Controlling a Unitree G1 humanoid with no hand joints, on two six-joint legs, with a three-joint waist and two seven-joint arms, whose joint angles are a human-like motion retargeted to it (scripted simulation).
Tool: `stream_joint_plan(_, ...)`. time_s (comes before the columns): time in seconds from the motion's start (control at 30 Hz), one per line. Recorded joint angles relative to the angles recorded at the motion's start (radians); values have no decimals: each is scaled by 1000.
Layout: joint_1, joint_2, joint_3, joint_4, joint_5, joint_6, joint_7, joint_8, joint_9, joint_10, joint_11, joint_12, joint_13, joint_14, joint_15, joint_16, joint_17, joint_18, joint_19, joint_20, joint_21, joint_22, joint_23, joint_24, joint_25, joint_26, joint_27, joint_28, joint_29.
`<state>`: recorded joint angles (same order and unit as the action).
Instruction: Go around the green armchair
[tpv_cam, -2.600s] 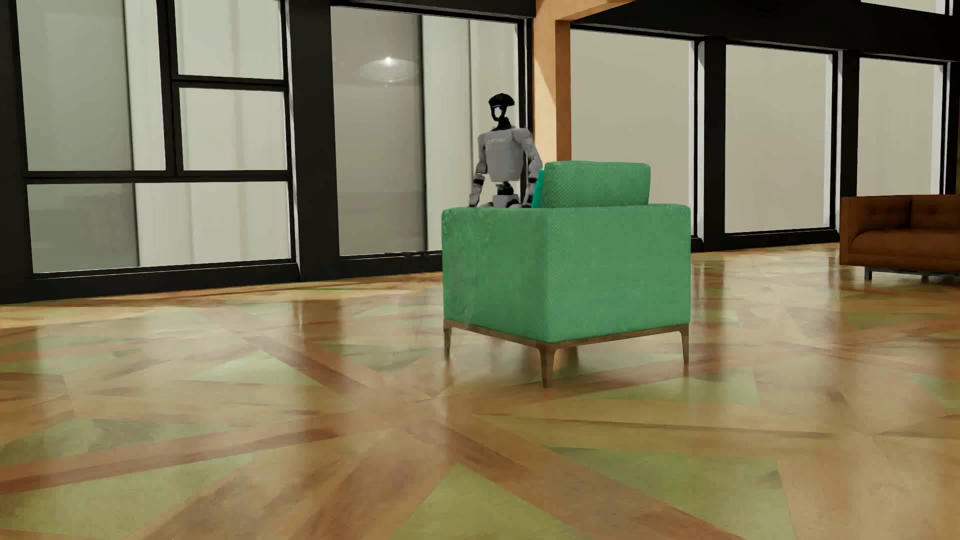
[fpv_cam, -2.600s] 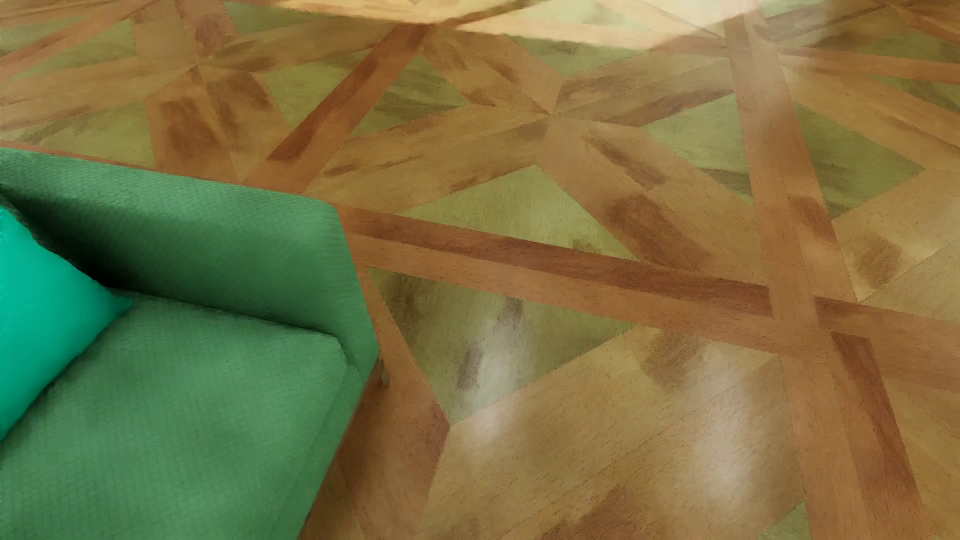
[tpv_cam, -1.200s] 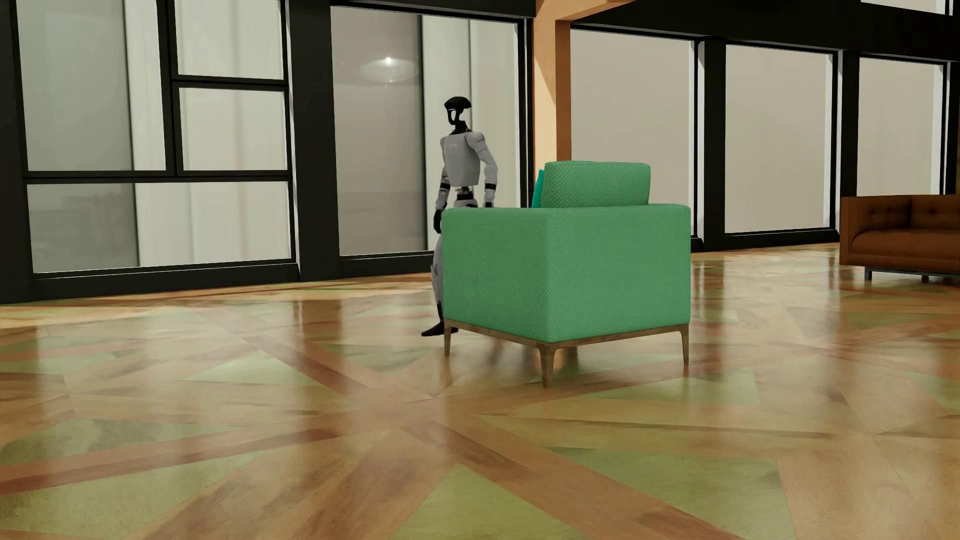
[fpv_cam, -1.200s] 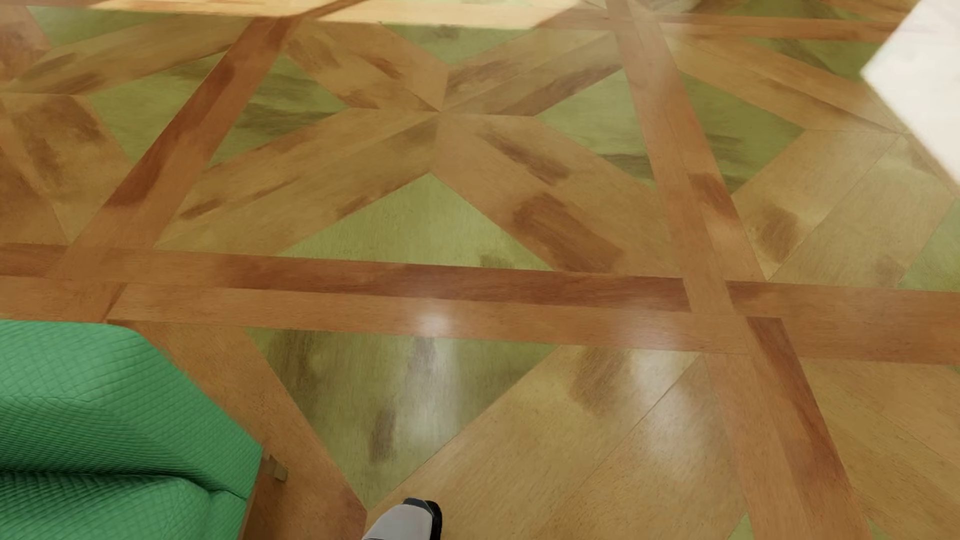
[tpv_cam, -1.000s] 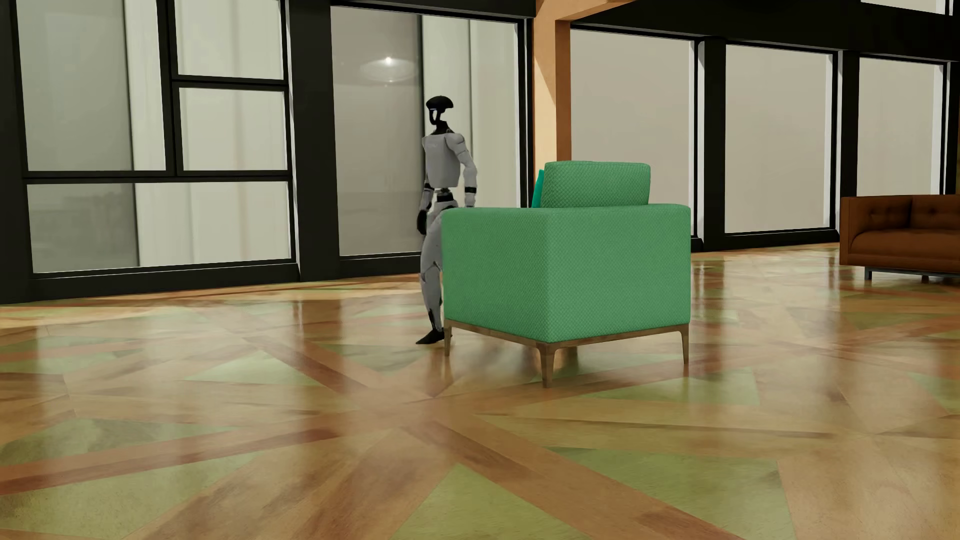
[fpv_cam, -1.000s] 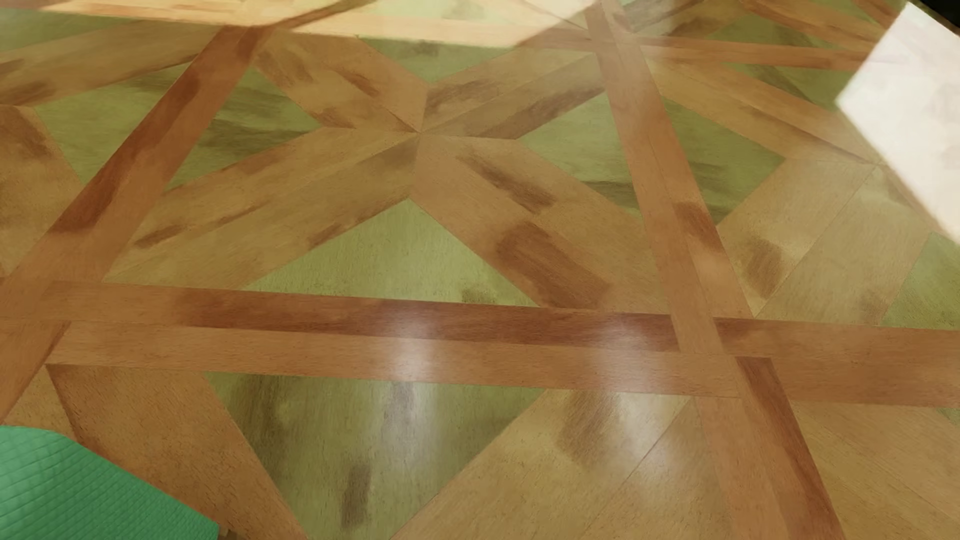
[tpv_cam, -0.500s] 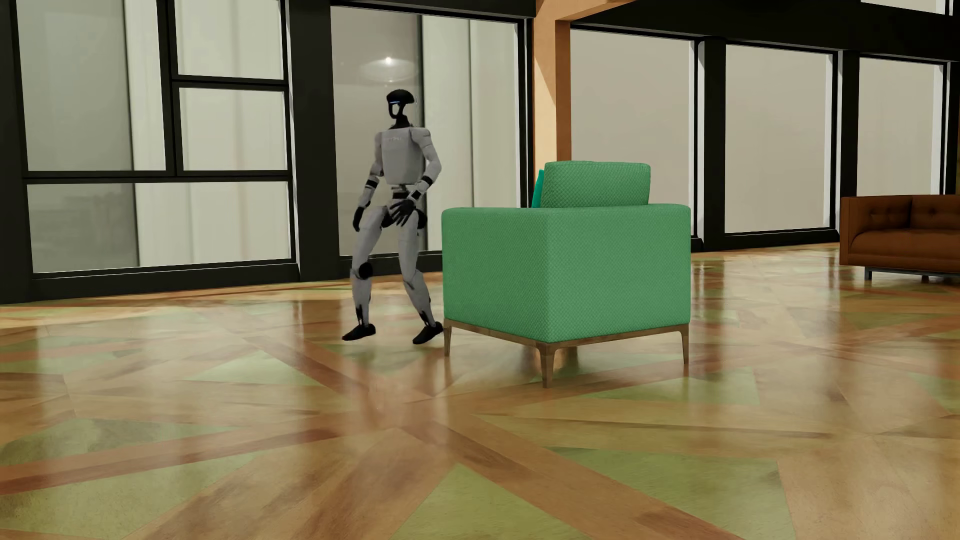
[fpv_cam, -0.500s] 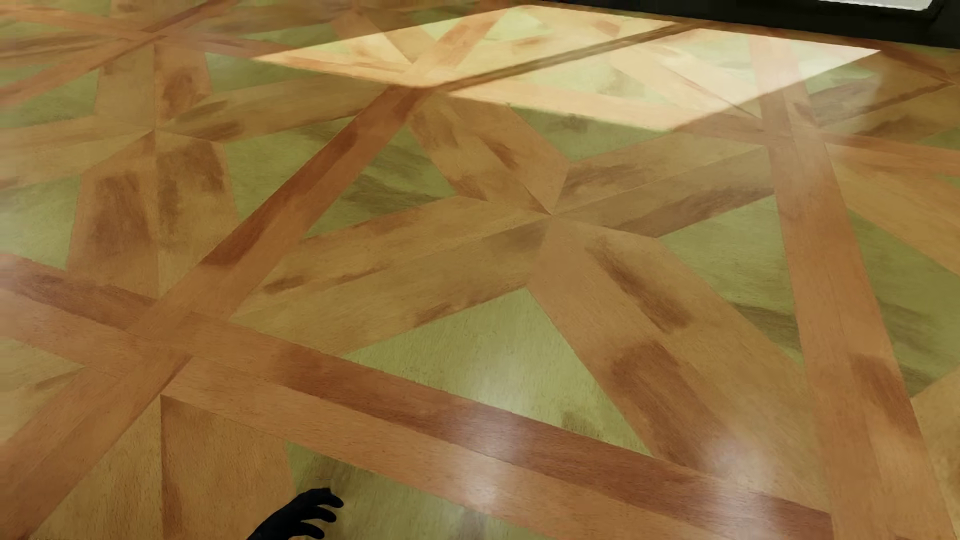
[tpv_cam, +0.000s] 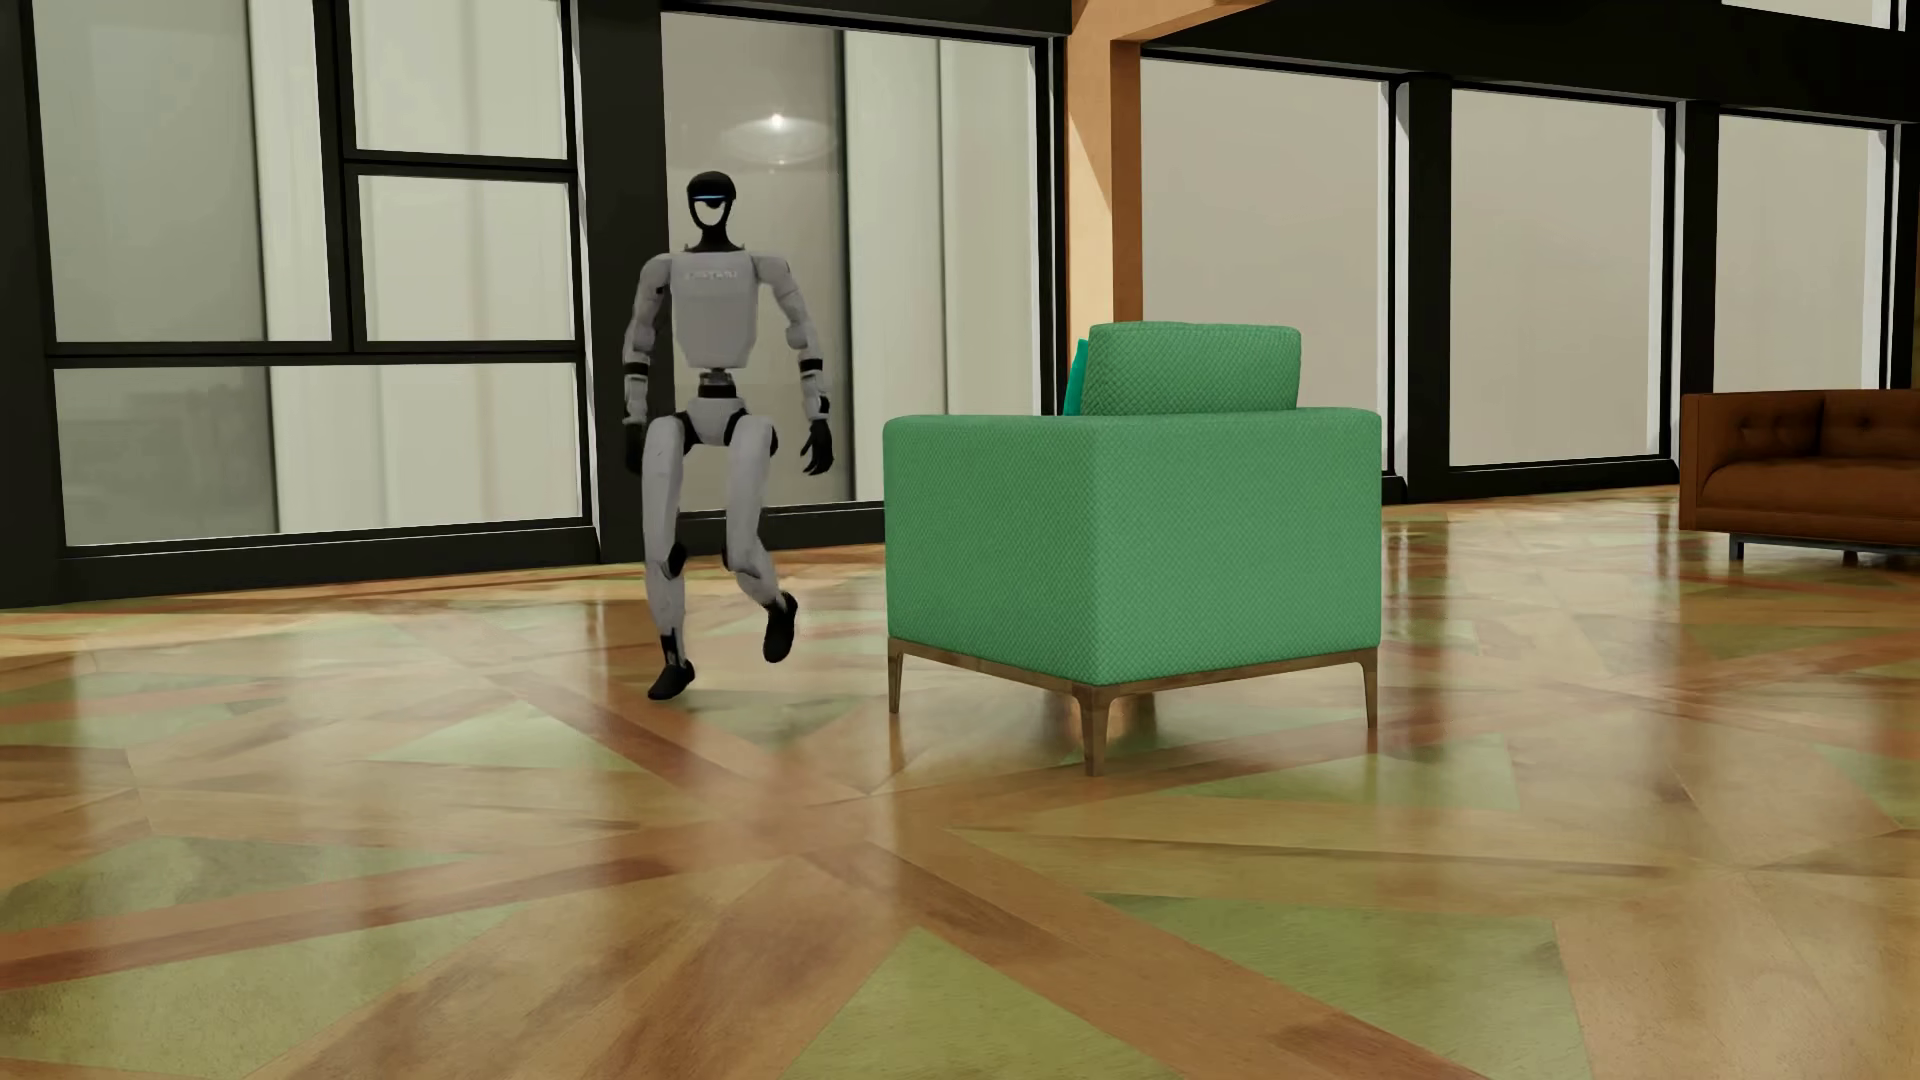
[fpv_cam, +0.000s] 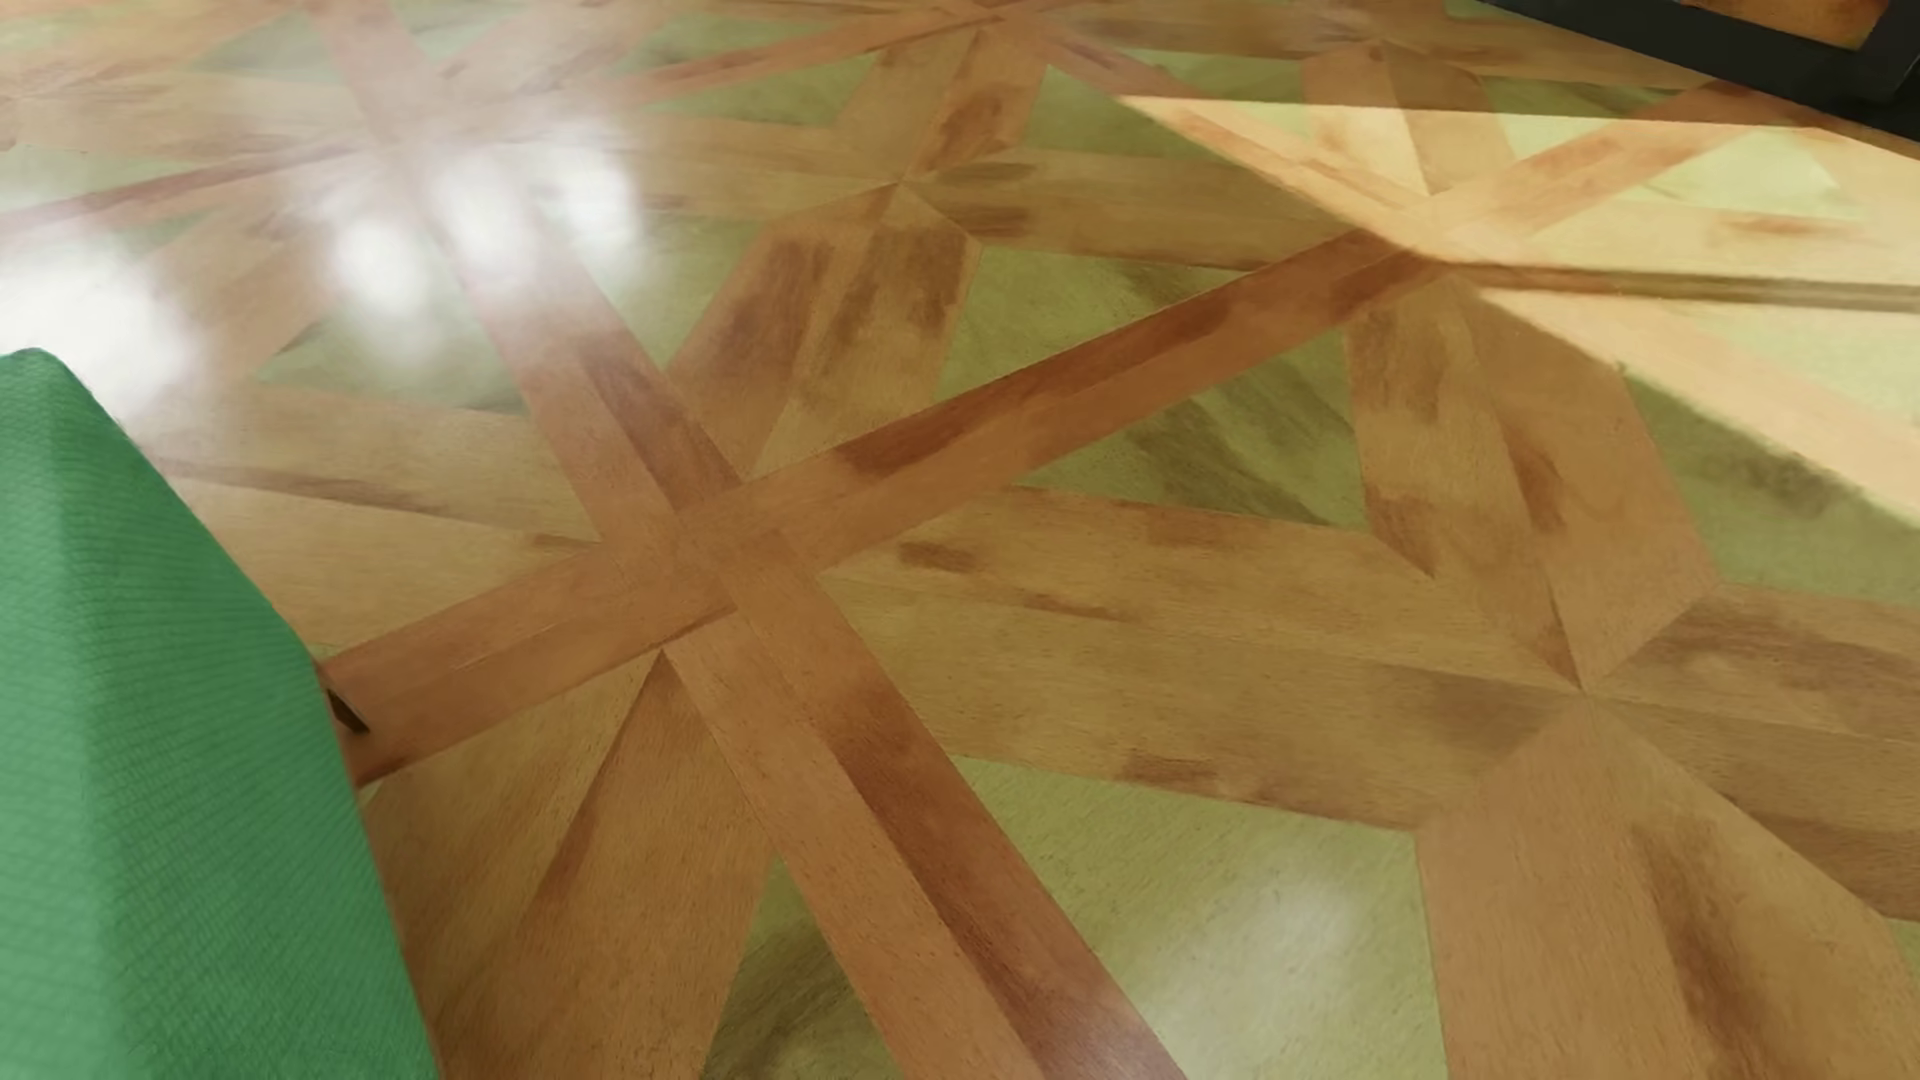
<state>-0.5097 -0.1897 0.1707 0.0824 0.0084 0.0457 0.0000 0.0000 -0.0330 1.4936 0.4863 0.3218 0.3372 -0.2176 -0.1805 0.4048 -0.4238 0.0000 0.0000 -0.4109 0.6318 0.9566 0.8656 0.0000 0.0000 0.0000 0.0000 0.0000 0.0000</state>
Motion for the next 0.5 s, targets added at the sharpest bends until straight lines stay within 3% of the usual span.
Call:
stream_joint_plan(0.07,-81,62,41,-4,-14,-21,0,0,9,-65,-9,-14,-31,-16,-39,-14,-28,0,0,29,-5,-52,51,0,0,0,0,0,0)
stream_joint_plan(0.17,-154,124,69,4,-23,-54,0,0,13,37,-6,-32,-60,-8,-87,-28,-72,0,0,39,-64,-115,81,0,0,0,0,0,0)
stream_joint_plan(0.33,-106,242,65,19,1,-87,0,0,16,-698,-8,-54,-116,145,-214,-20,-109,0,0,23,-140,-100,75,0,0,0,0,0,0)
stream_joint_plan(0.4,-68,266,69,23,12,-95,0,0,3,-937,-5,-61,-137,160,-245,-10,-104,0,0,14,-158,-62,62,0,0,0,0,0,0)
stream_joint_plan(0.5,-29,306,76,25,-2,-116,0,0,-14,-995,7,-64,-144,202,-210,1,-71,0,0,-11,-182,38,13,0,0,0,0,0,0)
